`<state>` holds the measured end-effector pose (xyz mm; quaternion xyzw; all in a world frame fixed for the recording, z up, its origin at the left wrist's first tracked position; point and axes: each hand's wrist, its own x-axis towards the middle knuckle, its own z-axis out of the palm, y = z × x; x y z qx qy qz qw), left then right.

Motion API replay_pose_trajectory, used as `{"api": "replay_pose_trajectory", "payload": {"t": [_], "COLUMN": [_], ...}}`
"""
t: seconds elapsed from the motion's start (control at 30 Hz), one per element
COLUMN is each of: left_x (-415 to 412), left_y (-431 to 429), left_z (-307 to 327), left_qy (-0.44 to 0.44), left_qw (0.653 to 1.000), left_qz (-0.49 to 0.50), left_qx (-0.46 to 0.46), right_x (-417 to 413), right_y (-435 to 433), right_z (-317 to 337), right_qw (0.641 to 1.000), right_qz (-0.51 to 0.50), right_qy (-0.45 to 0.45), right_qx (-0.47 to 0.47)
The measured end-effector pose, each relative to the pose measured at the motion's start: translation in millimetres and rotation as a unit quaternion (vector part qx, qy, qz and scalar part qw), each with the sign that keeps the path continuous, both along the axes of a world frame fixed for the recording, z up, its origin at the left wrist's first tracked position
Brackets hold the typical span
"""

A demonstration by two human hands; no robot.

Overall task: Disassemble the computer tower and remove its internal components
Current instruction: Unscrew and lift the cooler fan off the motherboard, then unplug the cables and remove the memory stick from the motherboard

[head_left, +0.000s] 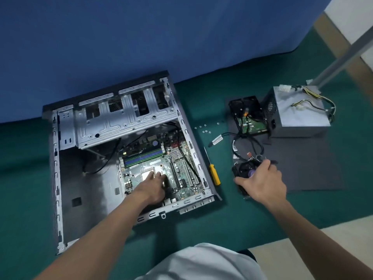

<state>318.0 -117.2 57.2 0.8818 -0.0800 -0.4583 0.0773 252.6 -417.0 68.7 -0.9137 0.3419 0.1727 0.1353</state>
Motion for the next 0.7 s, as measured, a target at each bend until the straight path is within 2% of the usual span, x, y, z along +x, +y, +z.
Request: {"api": "replay_pose_trajectory", "payload": {"t": [0.17,0.37,0.53,0.63,0.7], "left_x": [-0.1,-1.3,-1.6,-1.6,-2.5], "left_y": [2.4,2.2,2.5,2.4,0.0], "left_z": [1.0,1.9,2.3,8.0,13.1], "left_qy": [0.013,0.017,0.012,-0.026,-0.054], "left_qw": [1.000,0.999,0.998,0.995,0.992], "left_qz": [0.009,0.020,0.042,0.068,0.080], "left_qx": [-0.005,-0.026,-0.053,-0.064,-0.077], "right_x": [22.2,46.0,54.9,57.8,54.0], "right_y": [-2.9,-18.5,-16.5,-2.8,11.9], "right_z": [-10.8,-13.4,-10.6,0.6,10.7], "right_qw": [0.998,0.997,0.997,0.992,0.998], "right_qz": [-0.019,-0.047,-0.076,-0.118,-0.055], "right_qy": [-0.044,-0.041,0.016,0.036,-0.017], "right_qx": [-0.040,-0.047,-0.020,0.004,-0.031]}}
